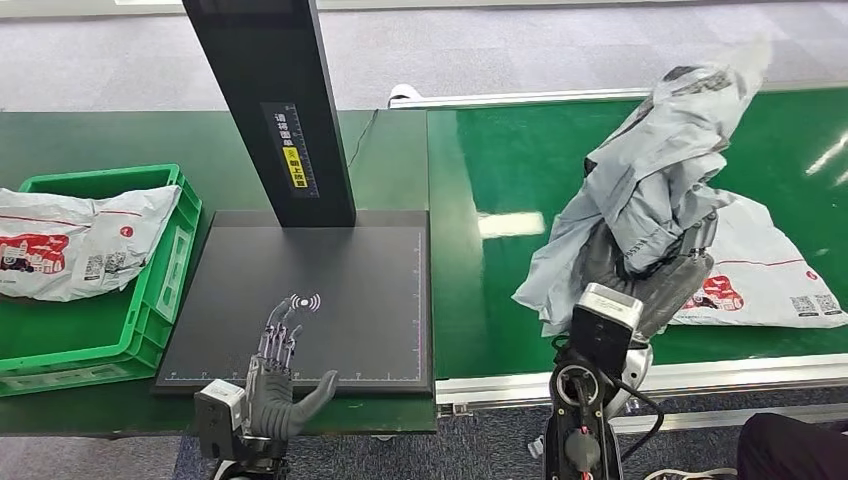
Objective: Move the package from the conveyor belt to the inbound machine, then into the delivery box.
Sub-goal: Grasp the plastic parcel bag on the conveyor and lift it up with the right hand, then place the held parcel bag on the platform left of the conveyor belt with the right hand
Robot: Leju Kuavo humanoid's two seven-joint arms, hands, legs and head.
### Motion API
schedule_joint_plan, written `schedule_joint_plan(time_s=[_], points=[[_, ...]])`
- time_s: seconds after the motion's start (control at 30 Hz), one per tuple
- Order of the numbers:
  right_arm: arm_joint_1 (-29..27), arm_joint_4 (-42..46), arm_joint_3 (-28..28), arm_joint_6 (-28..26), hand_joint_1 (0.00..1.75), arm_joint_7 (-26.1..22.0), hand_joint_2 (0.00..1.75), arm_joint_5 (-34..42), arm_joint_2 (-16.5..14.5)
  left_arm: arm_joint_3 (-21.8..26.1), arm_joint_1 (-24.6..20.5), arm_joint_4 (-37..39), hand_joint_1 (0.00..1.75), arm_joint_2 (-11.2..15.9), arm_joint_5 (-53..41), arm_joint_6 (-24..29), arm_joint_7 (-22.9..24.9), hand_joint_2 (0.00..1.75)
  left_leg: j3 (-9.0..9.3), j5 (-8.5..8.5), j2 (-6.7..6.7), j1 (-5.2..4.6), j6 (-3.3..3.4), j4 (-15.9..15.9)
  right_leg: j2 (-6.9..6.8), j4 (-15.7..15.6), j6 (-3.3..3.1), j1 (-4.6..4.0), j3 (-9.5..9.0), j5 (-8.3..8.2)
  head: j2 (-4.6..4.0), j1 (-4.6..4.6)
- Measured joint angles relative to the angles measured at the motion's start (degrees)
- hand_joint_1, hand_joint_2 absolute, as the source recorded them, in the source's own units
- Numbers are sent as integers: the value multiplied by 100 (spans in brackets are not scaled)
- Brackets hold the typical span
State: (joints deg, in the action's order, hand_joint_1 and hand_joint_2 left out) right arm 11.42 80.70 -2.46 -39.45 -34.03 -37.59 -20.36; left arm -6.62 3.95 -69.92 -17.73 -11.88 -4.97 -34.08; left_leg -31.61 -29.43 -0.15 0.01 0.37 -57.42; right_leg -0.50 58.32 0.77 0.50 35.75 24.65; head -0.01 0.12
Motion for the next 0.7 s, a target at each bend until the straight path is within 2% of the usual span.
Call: schedule_joint_plan(time_s=[0.1, 0.17, 0.27, 0.4, 0.5, 0.7], points=[[252, -236, 356, 72, 175, 160, 175, -190, 14, -5, -71, 65, 0, 0, -38, 1, -18, 175, 2, 2, 15, 1, -2, 1, 14, 2, -6, -1, 1, -4, 0, -1], [496, -654, 691, 353, 175, 312, 175, -124, 57, -10, -122, 111, 0, 1, -52, -1, -63, 175, 3, 5, 19, 2, -7, 1, 19, 6, -10, -2, 3, -7, 1, -1], [989, -1552, 1092, 1125, 175, 461, 175, 220, 85, -11, -174, 128, 0, 9, -56, 55, -136, 175, 5, 12, 23, 3, -15, 1, 22, 11, -16, -3, 8, -11, -1, -1], [1653, -2954, 1398, 2093, 175, 649, 175, 592, 66, 23, -165, -124, 0, 23, -117, 581, -233, 175, 4, 20, 9, 7, -20, 0, 12, 15, -18, -9, 10, -13, -1, 0], [1942, -3845, 1513, 2416, 175, 862, 175, 605, 63, 115, -83, -538, 0, 26, -196, 1265, -302, 175, -6, 24, -12, 10, -19, 0, -5, 17, -18, -10, 14, -12, -2, 1], [2177, -5074, 1657, 3105, 175, 1621, 175, 339, 78, 221, 158, -1543, 0, 31, -201, 3525, -591, 175, -19, 22, -13, 9, -18, 0, -7, 13, -15, -9, 24, -10, -2, 1]])
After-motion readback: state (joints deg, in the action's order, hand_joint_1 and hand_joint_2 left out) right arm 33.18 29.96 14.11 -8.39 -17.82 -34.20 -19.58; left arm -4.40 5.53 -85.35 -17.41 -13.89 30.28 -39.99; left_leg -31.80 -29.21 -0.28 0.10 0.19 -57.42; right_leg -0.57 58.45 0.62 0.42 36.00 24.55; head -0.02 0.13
